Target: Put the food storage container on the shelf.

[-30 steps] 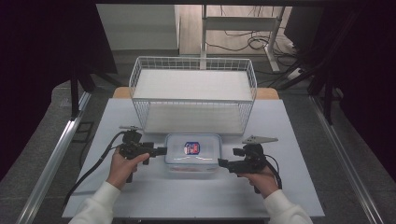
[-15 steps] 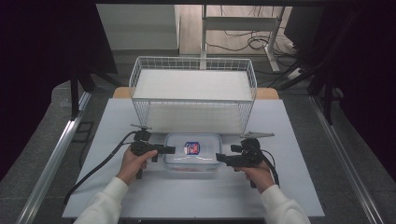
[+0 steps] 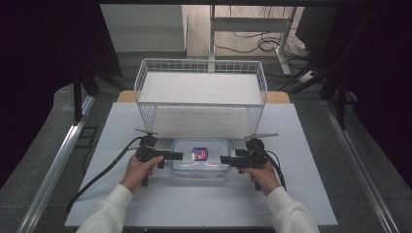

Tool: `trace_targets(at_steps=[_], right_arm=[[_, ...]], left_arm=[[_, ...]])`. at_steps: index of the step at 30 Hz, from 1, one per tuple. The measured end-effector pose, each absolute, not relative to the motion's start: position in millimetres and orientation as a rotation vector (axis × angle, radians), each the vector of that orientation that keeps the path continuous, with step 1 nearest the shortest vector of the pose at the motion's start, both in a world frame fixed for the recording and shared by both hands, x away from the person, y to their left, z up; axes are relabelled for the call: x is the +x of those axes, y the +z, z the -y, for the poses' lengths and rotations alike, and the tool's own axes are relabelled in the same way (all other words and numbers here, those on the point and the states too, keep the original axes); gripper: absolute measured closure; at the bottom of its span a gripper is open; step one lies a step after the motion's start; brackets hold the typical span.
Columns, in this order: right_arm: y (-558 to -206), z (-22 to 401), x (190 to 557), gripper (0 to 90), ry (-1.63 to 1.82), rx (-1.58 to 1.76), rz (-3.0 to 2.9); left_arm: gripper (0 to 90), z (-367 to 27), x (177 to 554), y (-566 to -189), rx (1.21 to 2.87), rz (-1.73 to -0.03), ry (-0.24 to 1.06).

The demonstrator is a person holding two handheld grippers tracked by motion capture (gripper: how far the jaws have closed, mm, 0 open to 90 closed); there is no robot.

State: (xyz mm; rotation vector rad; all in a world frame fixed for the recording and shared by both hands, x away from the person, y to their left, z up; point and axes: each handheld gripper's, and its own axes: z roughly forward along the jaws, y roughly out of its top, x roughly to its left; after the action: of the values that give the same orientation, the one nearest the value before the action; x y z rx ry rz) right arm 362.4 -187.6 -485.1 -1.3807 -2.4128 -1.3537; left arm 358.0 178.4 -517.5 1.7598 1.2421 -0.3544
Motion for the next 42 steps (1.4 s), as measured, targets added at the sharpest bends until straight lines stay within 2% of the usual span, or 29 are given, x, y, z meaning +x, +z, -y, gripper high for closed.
trace_targets(at_steps=[8, 14, 17, 22, 28, 36, 42], right_arm=[[-502, 186, 383, 13.6, -1.291, -1.433, 2.233], [-507, 179, 384, 14.2, -1.258, -1.388, 2.215], [-507, 180, 384, 17.1, -1.251, -1.401, 2.191], [-500, 188, 380, 31.6, -1.241, -1.421, 2.175], [-493, 195, 371, 40.7, -1.261, -1.418, 2.166], [-484, 198, 353, 46.9, -1.300, -1.415, 2.186], [-482, 198, 346, 47.5, -1.311, -1.427, 2.192]], left_arm=[[29.7, -178, 358, -518, 1.755, -1.242, -0.353], [29.4, -177, 356, -518, 1.749, -1.249, -0.342], [29.2, -177, 356, -518, 1.749, -1.249, -0.339], [29.3, -176, 354, -517, 1.750, -1.246, -0.331], [35.3, -177, 342, -508, 1.763, -1.220, -0.274], [41.2, -177, 326, -499, 1.770, -1.207, -0.225], [42.8, -177, 320, -496, 1.773, -1.202, -0.220]])
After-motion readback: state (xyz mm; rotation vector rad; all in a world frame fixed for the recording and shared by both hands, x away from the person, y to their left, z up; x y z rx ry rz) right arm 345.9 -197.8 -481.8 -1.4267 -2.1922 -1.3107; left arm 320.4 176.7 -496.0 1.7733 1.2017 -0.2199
